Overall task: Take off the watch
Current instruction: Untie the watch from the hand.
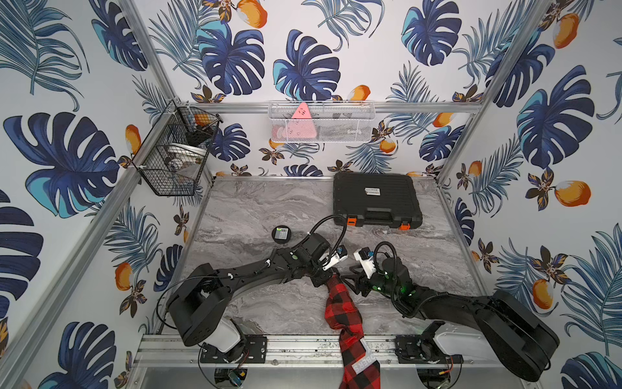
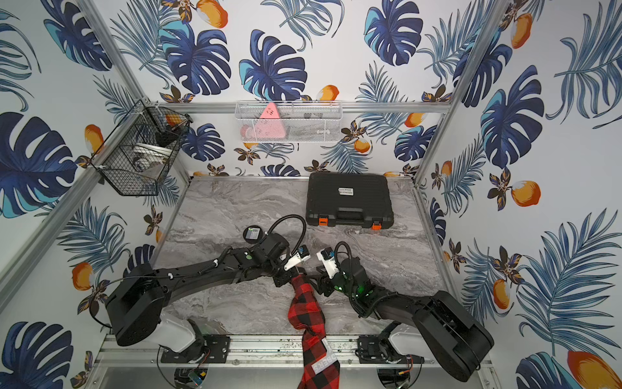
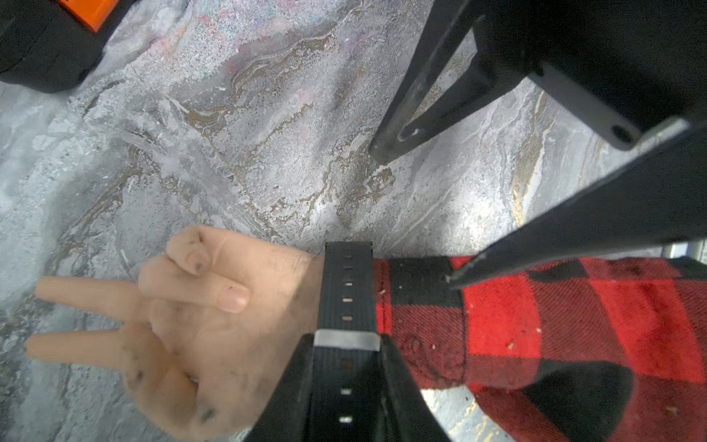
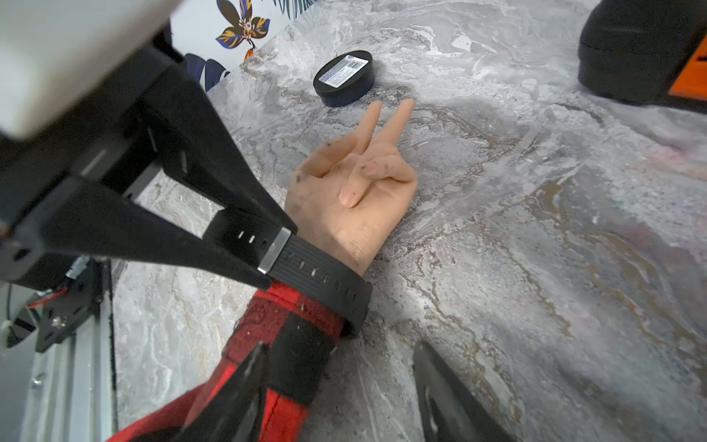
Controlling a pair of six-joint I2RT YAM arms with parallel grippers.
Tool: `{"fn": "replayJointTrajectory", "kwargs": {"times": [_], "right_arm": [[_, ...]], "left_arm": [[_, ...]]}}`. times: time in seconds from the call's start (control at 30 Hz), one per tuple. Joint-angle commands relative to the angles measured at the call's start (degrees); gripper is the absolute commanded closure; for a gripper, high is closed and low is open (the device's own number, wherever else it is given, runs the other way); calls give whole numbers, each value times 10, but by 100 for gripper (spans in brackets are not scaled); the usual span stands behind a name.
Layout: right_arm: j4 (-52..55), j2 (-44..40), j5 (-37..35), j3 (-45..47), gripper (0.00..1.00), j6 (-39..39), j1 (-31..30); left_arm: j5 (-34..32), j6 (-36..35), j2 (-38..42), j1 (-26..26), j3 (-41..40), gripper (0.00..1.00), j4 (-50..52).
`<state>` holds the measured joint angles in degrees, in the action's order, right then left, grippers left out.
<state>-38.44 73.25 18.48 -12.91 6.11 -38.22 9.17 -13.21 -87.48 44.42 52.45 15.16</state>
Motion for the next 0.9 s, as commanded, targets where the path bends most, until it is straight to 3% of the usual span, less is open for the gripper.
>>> {"fn": "replayJointTrajectory", "kwargs": {"times": [0.0, 0.5, 0.87], "right_arm": [[-98, 29, -11, 7, 41, -75, -6], [-289, 180, -22, 1, 60, -98, -16], [-355, 223, -76, 6, 76, -106, -35]], "left_arm": [[19, 15, -3, -3, -2, 77, -33], [70, 20, -22, -11, 11, 77, -29], [102, 23, -40, -11, 24, 76, -18]]}}
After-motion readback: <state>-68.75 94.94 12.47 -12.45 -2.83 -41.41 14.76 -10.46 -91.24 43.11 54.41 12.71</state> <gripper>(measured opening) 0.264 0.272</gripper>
